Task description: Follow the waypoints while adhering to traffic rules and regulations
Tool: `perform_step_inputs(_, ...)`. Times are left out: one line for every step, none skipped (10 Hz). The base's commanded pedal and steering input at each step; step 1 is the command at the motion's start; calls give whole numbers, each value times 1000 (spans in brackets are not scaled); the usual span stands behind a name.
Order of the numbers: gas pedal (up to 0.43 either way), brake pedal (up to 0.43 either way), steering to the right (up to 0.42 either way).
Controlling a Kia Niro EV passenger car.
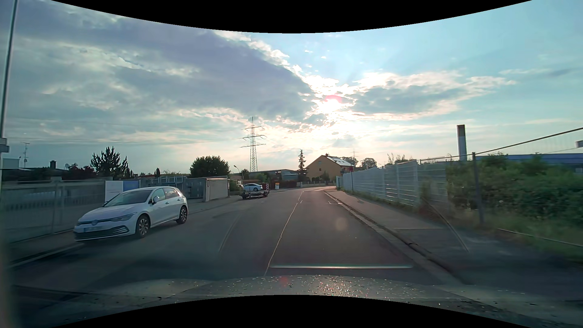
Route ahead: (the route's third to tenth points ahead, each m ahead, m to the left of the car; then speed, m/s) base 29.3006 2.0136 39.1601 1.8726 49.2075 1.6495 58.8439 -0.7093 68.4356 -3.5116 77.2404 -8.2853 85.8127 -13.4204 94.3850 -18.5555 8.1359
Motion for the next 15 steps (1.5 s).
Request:
perform_step_inputs(20, 0, -6)
perform_step_inputs(20, 0, -6)
perform_step_inputs(8, 0, -6)
perform_step_inputs(8, 0, -6)
perform_step_inputs(8, 0, -7)
perform_step_inputs(8, 0, -7)
perform_step_inputs(8, 0, -7)
perform_step_inputs(8, 0, -7)
perform_step_inputs(8, 0, -7)
perform_step_inputs(8, 0, -7)
perform_step_inputs(8, 0, -7)
perform_step_inputs(8, 0, -7)
perform_step_inputs(8, 0, -7)
perform_step_inputs(8, 0, -7)
perform_step_inputs(8, 0, -7)
